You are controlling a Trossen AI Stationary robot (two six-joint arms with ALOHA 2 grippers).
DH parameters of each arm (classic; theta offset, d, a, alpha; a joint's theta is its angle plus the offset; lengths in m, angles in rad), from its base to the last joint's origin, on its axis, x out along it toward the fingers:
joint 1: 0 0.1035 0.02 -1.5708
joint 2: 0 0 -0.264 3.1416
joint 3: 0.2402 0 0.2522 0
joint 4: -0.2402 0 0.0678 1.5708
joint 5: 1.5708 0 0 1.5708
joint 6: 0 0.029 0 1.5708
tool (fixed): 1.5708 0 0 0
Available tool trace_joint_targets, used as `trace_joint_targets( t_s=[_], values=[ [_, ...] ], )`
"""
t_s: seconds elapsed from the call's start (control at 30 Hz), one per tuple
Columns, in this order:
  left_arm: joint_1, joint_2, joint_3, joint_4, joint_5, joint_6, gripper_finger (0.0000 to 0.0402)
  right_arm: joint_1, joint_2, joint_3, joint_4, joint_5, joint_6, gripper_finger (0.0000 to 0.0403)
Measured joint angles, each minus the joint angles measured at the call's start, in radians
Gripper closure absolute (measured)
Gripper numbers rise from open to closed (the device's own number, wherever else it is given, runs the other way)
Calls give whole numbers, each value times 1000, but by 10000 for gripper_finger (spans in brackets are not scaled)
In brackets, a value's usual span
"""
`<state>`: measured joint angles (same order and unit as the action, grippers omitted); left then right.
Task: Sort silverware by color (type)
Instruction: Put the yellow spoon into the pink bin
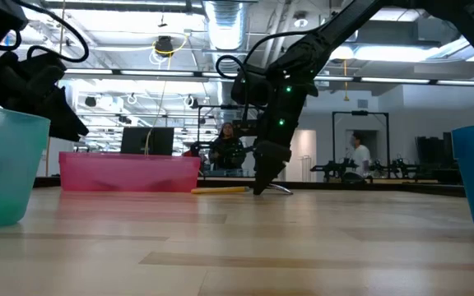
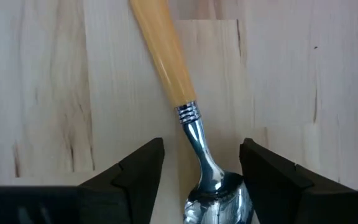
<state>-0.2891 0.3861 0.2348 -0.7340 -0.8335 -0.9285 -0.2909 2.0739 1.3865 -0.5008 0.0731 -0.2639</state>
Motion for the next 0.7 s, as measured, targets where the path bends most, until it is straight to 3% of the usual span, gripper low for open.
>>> trace_joint_targets(
  t_s=[0.47, 0.7],
  values=[
    [0, 0, -1, 117, -11, 81, 212, 0, 6, -2, -35, -8, 99, 337],
    [0, 0, -1, 145, 0, 83, 212, 22, 7, -3, -37, 10, 115, 362]
  ],
)
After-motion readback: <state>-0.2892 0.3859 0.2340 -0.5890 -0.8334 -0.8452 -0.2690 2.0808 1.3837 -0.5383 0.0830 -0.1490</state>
